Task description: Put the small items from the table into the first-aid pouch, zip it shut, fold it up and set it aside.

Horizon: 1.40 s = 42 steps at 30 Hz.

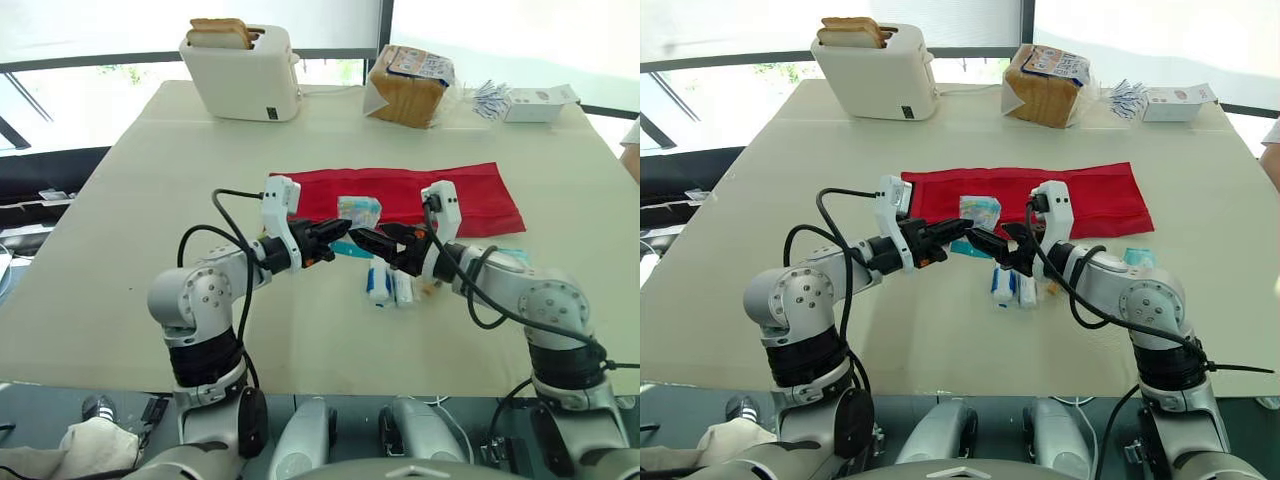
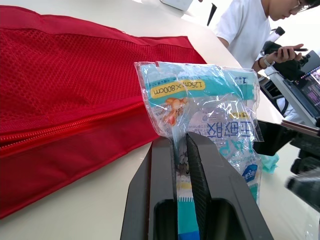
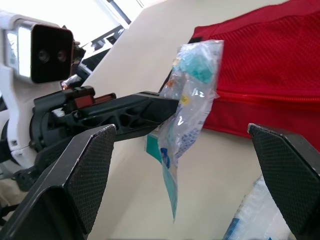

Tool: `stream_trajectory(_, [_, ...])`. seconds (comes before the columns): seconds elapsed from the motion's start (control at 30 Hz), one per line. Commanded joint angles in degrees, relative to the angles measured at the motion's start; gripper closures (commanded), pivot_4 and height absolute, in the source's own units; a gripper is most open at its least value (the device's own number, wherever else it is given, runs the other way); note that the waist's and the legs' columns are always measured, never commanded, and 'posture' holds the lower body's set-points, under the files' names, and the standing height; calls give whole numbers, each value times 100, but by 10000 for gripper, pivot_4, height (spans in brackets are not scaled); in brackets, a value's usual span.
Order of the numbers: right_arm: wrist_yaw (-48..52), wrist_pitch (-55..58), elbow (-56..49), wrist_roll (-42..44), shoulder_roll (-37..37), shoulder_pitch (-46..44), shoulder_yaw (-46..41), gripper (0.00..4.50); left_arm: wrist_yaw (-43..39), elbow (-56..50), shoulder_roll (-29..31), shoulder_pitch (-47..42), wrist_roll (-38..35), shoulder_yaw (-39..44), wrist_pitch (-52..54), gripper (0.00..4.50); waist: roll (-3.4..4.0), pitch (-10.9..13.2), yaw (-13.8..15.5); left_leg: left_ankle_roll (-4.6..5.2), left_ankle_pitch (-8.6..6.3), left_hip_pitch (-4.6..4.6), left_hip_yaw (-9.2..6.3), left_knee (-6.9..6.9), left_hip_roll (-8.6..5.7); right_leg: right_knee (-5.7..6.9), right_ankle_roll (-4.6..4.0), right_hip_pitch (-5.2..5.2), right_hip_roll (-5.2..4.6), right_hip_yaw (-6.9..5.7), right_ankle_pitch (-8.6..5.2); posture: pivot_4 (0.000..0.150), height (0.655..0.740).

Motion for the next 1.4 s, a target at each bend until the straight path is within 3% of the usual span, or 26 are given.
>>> stream_trajectory(0.03, [-34,12,-96,72,111,-51,-214,8366,42,-209,53,-17,-279,-20,-145,45000,0,0,-2,0,0,0,0,0,0,0,0,-1,0,0,0,1500,7400])
stream_trajectory(0.27, [-271,-7,-140,116,338,52,-419,40693,100,-164,121,59,-551,-86,-302,45000,0,0,-10,0,0,1,0,-2,0,0,0,-1,0,0,0,1500,7400])
stream_trajectory(0.3, [-327,-14,-163,159,357,92,-470,43293,95,-164,104,71,-600,-70,-335,45000,1,0,-6,0,0,1,0,-2,0,0,0,-1,0,0,0,1500,7400])
stream_trajectory(0.43, [-434,66,-243,285,340,184,-586,44234,-154,-194,285,214,-935,-40,-387,45000,1,0,-9,0,0,-2,0,-3,0,-1,0,-3,0,0,0,1500,7400])
stream_trajectory(0.53, [-514,283,-341,616,146,255,-649,44241,-679,-84,889,353,-1037,-244,-679,32895,4,2,-23,0,0,0,1,-8,0,1,0,-6,1,2,0,1500,7400])
stream_trajectory(0.57, [-518,352,-402,768,37,311,-688,44246,-906,83,1208,373,-943,-368,-911,26078,4,2,-21,0,0,-1,1,-9,0,1,0,-8,1,1,0,1500,7400])
stream_trajectory(0.6, [-514,401,-455,889,-70,362,-717,44249,-1111,258,1476,376,-873,-467,-1110,23739,4,2,-11,0,0,0,0,-10,0,1,0,-8,1,1,0,1500,7400])
stream_trajectory(0.73, [-530,574,-708,1482,-758,705,-1003,44256,-2538,1543,2716,87,-376,-1132,-2353,3390,16,9,-3,0,0,1,2,-12,-1,-3,-1,-8,1,2,-1,1500,7400])
stream_trajectory(0.87, [-617,483,-1085,2117,-1448,1175,-1298,44257,-3464,3350,3210,-854,485,-1859,-3821,3317,19,12,66,3,0,-4,-4,-13,-6,-8,-1,-8,0,-4,-1,1500,7400])
stream_trajectory(1.03, [-753,90,-1834,3119,-2439,2153,-1818,44259,-4145,5757,3122,-2128,1713,-2726,-5611,3317,19,11,20,19,-10,-33,-2,-12,-6,-16,-1,-26,0,-5,-1,1500,7400])
stream_trajectory(1.2, [-963,-448,-2217,3543,-3026,2710,-2050,44261,-4044,7506,2741,-2961,2536,-3073,-6824,3317,10,17,-29,30,-14,-68,0,-7,-4,-10,0,-55,1,-5,-1,1500,7400])
stream_trajectory(1.4, [-827,-925,-2702,3921,-3441,3735,-2788,44264,-3928,8533,2469,-3404,3154,-3182,-7764,3317,4,20,25,38,-19,-74,-3,-5,-4,-10,1,-54,3,-9,-1,1500,7400])
